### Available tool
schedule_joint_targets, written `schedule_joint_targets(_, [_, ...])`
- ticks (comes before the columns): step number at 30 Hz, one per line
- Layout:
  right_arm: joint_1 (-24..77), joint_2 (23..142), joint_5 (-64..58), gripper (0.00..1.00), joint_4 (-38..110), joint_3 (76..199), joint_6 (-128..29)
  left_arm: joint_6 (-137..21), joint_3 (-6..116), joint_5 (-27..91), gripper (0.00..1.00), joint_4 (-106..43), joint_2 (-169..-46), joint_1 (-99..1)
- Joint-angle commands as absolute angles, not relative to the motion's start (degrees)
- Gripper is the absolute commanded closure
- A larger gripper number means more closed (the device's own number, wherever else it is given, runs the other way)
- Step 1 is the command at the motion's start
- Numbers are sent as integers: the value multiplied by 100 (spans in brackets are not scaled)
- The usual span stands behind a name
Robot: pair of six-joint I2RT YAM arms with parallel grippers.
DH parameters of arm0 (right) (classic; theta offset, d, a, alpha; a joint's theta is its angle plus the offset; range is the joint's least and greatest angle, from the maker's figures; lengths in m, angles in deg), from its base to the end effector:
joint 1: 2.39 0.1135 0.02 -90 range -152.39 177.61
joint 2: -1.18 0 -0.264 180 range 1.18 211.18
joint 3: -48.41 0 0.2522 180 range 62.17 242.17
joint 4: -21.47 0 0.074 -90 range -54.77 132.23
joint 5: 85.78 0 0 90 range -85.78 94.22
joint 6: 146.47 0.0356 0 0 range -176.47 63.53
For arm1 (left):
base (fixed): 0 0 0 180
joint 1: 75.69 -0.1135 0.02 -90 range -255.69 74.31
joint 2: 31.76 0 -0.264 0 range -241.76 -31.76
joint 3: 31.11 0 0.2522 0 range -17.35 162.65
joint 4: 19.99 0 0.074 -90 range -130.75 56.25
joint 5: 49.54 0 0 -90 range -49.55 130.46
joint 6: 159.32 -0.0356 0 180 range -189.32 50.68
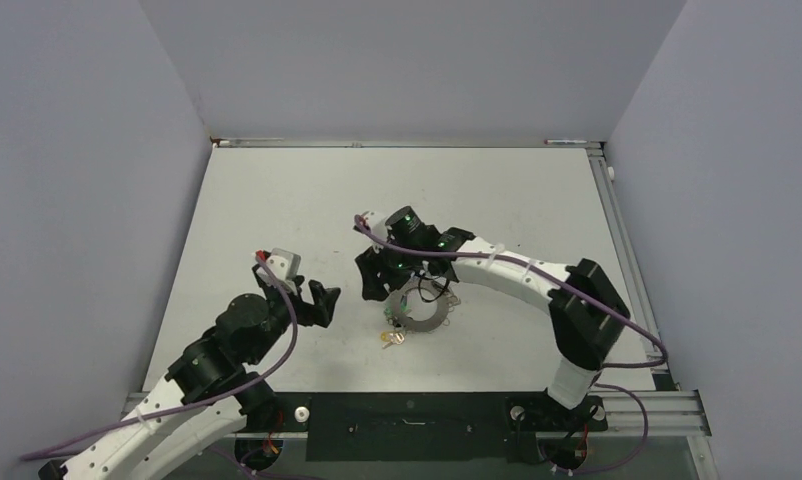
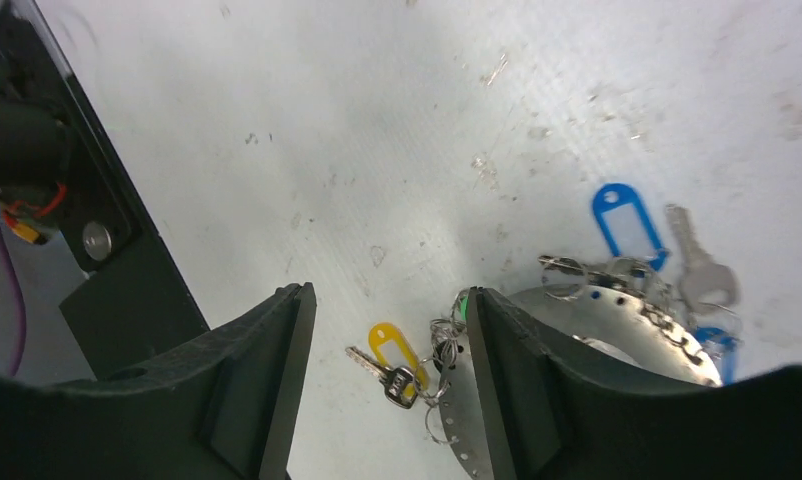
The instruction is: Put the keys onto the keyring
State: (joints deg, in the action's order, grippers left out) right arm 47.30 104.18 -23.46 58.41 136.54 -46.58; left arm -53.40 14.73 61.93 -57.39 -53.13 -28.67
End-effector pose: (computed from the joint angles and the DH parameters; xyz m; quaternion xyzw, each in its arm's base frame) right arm 0.2386 0.3069 0.2231 -0.3859 0.8361 0.3540 0.1634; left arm 0.0832 -0.0702 0.2902 0.0942 0.7715 -0.1953 0.5981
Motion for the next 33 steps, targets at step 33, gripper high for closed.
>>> schedule_joint_targets(33, [3672,7235,-1121,41,5157,11582,-3936,-3923,708,2332,57,-830,-10845,-3651])
